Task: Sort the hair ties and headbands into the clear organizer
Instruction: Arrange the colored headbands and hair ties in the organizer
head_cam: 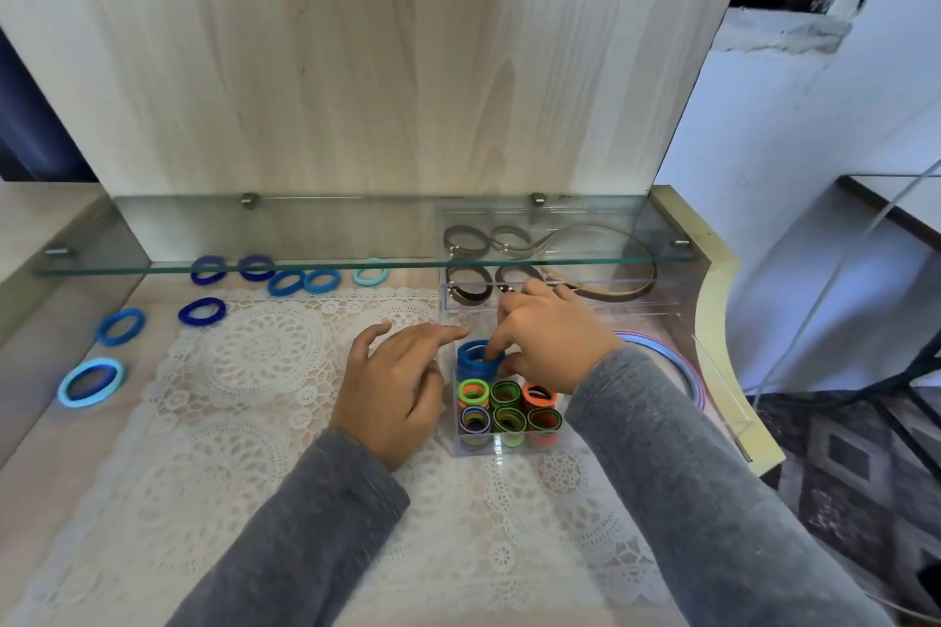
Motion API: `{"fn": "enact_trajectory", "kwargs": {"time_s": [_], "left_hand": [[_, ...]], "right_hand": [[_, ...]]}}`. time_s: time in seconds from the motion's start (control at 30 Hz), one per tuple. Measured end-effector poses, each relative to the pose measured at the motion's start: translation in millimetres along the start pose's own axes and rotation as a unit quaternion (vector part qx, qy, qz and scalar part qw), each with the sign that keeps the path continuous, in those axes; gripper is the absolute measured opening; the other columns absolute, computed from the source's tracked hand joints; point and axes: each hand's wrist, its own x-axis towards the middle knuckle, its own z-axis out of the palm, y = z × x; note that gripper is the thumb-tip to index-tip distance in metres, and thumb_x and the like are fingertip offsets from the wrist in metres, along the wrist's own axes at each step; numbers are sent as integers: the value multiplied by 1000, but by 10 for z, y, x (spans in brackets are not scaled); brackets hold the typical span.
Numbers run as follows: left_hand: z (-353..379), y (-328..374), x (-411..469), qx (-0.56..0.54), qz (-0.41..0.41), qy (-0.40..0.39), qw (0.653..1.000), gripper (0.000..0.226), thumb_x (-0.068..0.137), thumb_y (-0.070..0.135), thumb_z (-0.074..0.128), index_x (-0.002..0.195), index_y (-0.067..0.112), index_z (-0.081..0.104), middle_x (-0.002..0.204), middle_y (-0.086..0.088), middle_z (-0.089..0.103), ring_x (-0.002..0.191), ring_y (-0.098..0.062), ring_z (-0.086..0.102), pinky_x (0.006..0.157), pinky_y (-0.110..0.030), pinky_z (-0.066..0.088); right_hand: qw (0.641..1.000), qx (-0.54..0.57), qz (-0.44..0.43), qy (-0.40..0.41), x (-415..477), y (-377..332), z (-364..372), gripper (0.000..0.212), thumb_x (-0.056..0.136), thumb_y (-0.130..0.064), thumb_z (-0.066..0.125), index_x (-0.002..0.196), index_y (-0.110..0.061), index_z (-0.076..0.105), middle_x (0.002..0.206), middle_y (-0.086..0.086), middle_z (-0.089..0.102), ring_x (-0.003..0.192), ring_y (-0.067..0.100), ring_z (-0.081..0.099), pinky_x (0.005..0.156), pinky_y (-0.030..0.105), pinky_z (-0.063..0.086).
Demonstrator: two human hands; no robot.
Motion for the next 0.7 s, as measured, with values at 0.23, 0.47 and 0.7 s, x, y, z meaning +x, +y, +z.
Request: {"fn": "enact_trajectory", "kwargs": {"time_s": [0.23, 0.47, 0.7], "left_hand": [[-7, 3, -4, -14, -3, 17, 1000, 48, 81, 20, 32, 120, 30, 59, 116, 13, 64, 114, -1, 53, 108, -36, 25], [-24, 16, -6, -23, -7, 22, 999, 47, 82, 19, 32, 119, 31, 60, 117, 15, 64, 113, -1, 53, 107, -36, 26], [-37, 22, -10, -24, -12, 19, 999, 48, 82, 20, 31, 118, 30, 60, 117, 15, 63, 113, 0, 53, 109, -36, 25]], "right_hand": [[999, -3, 17, -47, 24, -44, -35, 29, 92, -23, 56, 117, -35, 64, 126, -1, 49, 118, 24, 35, 97, 39, 32], [998, 15, 25, -58, 23, -88, -83, 42, 90, -8, 50, 117, -37, 62, 127, 2, 48, 118, 24, 35, 99, 39, 32], [998, 46, 26, -39, 29, -131, -7, 40, 90, -10, 49, 117, -37, 62, 121, 1, 49, 114, 24, 36, 93, 35, 31]]}}
